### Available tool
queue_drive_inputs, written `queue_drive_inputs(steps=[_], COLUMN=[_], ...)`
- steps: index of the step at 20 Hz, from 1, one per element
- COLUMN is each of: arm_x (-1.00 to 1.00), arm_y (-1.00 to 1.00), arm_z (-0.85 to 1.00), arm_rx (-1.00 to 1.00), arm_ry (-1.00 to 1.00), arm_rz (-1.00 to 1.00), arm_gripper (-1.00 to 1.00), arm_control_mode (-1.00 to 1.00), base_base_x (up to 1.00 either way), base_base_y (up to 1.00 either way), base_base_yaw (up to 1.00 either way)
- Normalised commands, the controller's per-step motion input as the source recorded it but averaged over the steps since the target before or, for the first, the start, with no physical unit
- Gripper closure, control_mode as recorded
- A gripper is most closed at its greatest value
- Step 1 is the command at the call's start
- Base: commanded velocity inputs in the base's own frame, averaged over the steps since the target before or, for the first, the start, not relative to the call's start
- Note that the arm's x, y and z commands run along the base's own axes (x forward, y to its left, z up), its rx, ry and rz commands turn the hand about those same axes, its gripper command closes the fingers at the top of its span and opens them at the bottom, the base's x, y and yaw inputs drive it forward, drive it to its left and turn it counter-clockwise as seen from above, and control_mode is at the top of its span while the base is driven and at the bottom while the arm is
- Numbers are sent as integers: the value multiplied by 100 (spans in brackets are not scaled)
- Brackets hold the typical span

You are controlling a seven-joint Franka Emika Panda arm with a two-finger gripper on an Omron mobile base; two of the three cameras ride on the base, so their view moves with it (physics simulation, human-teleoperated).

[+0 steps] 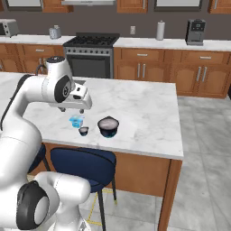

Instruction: Stack the yogurt containers by placing the smaller containers on top of the larger containers.

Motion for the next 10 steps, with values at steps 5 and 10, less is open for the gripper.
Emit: queue_drive_inputs(steps=[5, 10], arm_x=[0, -2], arm_y=[43, 28], arm_z=[-3, -5], arm_rx=[-4, -9], arm_ry=[0, 0], arm_rz=[-4, -1], arm_gripper=[-100, -100], arm_control_mode=[-100, -100], base_base_x=[0, 0], base_base_y=[0, 0], base_base_yaw=[0, 0])
